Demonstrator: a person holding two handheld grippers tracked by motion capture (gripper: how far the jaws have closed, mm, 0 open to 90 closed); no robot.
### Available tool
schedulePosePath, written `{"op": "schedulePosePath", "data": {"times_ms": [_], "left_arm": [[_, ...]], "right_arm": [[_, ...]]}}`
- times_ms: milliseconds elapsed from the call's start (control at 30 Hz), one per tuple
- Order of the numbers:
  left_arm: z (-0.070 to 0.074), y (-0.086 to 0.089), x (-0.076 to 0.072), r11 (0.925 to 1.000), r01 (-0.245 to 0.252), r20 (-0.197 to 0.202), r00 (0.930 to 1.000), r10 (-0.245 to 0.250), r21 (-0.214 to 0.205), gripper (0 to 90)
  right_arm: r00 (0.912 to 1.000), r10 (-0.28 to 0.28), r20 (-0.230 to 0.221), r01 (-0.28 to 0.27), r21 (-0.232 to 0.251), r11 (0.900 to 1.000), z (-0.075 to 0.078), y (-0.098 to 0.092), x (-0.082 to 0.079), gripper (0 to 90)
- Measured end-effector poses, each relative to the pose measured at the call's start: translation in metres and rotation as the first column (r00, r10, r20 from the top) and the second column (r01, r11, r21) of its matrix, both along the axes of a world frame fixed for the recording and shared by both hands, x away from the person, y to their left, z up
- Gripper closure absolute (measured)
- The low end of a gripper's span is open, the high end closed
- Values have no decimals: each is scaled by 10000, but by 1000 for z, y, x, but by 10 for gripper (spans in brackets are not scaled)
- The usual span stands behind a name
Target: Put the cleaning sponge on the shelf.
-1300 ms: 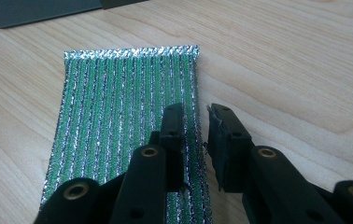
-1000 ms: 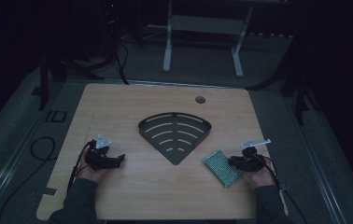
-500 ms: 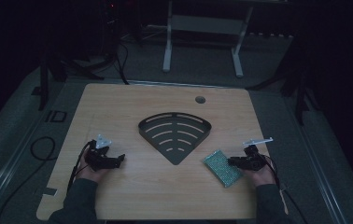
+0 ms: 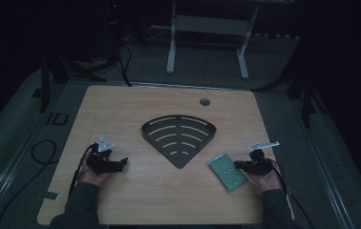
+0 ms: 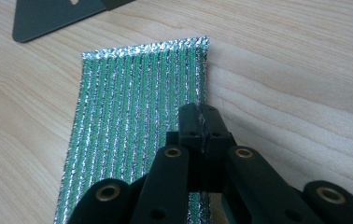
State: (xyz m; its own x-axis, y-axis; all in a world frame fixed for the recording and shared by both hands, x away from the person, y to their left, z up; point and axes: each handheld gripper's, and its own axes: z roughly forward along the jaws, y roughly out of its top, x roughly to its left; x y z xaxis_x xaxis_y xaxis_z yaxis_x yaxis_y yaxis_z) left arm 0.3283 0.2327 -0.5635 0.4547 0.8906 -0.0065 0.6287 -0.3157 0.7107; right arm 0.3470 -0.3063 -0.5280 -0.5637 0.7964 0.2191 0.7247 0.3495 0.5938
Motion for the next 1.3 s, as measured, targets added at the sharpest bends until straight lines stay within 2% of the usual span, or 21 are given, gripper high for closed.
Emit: {"op": "schedulePosePath", "data": {"times_ms": [567,1300], "left_arm": [[0,0,0,10000,0,-1,10000,0,1,142],[0,0,0,10000,0,1,10000,0,0,142]], "right_arm": [[9984,-75,558,47,509,9987,20,-6,-5,899],[9955,45,951,-101,593,9982,36,-1,0,899]]}}
